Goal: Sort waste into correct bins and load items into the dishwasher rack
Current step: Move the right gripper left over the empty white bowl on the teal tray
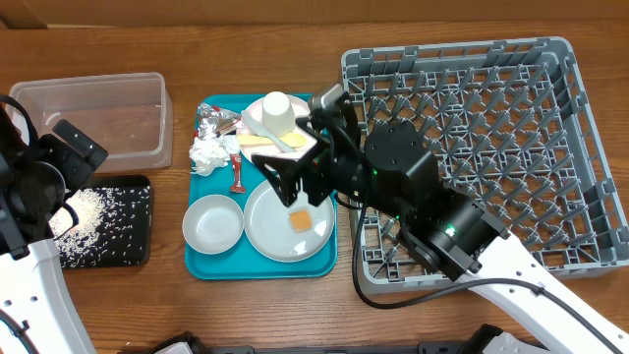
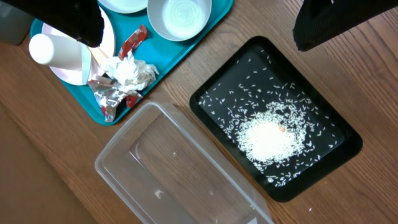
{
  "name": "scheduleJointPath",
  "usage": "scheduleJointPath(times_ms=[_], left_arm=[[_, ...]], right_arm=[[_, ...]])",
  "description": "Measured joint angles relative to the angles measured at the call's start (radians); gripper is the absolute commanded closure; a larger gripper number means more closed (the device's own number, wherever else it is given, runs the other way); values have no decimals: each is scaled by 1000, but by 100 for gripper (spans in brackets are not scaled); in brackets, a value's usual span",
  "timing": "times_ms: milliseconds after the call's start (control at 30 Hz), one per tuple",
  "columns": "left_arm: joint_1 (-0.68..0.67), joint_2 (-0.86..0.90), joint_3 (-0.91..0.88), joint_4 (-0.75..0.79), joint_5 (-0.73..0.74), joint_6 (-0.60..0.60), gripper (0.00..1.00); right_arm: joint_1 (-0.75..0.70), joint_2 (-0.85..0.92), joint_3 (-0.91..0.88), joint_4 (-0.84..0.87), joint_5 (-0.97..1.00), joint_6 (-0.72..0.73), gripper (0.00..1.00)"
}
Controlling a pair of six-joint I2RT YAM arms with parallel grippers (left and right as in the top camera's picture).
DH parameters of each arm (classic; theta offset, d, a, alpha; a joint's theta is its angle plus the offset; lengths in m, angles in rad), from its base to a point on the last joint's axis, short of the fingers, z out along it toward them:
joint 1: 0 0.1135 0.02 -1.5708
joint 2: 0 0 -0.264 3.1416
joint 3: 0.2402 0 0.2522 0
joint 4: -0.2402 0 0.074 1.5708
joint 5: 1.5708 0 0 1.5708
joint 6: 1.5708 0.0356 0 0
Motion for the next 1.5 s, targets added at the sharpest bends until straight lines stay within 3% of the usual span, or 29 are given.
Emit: scheduleJointPath(times_ms=[167, 500, 600, 700, 767, 900, 1100, 1500], left_arm=[[0, 0, 0, 0, 0, 0, 0], [0, 0, 0, 0, -10, 0, 0], [0, 0, 0, 0, -34, 0, 0], [0, 0, 0, -1, -49, 0, 0], [0, 0, 0, -1, -52, 0, 0], [0, 0, 0, -1, -57, 0, 0], [0, 15, 0, -1, -58, -3, 0], [0, 29, 0, -1, -58, -3, 0]], right_arm=[[15, 56, 20, -18, 127, 65, 0], [128, 401, 29, -43, 139, 115, 0], [126, 423, 34, -24, 113, 118, 0], [122, 432, 44, 2, 58, 121, 12], [122, 444, 53, 21, 25, 125, 7], [122, 494, 61, 26, -5, 137, 7], [122, 593, 61, 5, -3, 168, 12], [206, 627, 61, 8, 93, 187, 21]])
